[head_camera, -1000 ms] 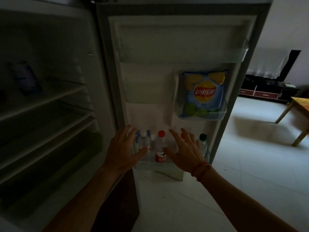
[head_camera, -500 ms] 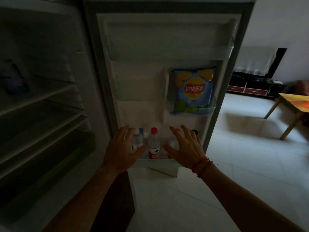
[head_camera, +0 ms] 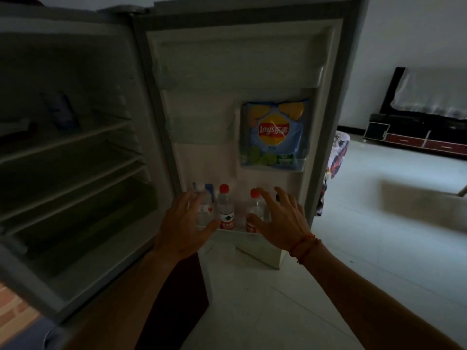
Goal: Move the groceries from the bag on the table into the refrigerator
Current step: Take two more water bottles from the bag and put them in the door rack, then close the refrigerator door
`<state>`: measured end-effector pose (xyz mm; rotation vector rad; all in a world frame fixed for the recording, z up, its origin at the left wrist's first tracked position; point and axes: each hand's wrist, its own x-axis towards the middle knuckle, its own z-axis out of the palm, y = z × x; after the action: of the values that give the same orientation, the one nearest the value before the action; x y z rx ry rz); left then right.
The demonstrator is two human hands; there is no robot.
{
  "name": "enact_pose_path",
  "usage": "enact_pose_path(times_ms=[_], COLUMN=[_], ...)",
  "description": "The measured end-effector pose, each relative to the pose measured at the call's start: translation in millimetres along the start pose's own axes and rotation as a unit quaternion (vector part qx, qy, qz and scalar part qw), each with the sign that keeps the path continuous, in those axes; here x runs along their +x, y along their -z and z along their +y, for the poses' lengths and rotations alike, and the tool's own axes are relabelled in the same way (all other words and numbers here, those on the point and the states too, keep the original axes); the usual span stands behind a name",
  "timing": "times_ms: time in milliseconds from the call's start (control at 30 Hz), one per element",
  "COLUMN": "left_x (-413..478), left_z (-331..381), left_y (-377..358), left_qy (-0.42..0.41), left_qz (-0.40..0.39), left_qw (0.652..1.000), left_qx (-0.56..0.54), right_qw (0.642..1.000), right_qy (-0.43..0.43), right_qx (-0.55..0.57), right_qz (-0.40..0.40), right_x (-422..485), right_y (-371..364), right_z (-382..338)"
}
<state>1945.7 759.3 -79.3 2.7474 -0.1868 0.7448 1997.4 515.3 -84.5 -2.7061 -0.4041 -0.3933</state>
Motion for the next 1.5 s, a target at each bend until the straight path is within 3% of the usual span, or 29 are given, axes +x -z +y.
enact_pose_path(times_ms=[200,400,800,1067,1500], left_x=[-6.2,14.6,100.2,163.5,257.2], left_z=[29.3,49.3,148.4,234.4,282.7], left_y=[11.4,8.9,-16.4,-41.3,-84.5], left_qy=[0.021,-0.024,-0.221,-0.348,-0.323], left_qz=[0.013,0.009,-0.007,0.002,-0.046], left_qw=[1.000,1.000,0.974,0.933,0.909], left_qx=[0.019,0.013,0.057,0.093,0.259], right_qw=[1.000,0.999,0.990,0.951,0.896], right_qy=[0.009,-0.016,-0.104,-0.168,-0.215], right_qx=[0.005,0.026,0.085,0.255,0.387], right_qz=[-0.006,0.007,0.045,0.049,-0.046], right_x=[-16.4,-14.6,-9.3,11.7,103.5], right_y=[26.0,45.4,90.4,105.8,51.6], right_z=[18.6,30.0,83.3,124.0,173.4])
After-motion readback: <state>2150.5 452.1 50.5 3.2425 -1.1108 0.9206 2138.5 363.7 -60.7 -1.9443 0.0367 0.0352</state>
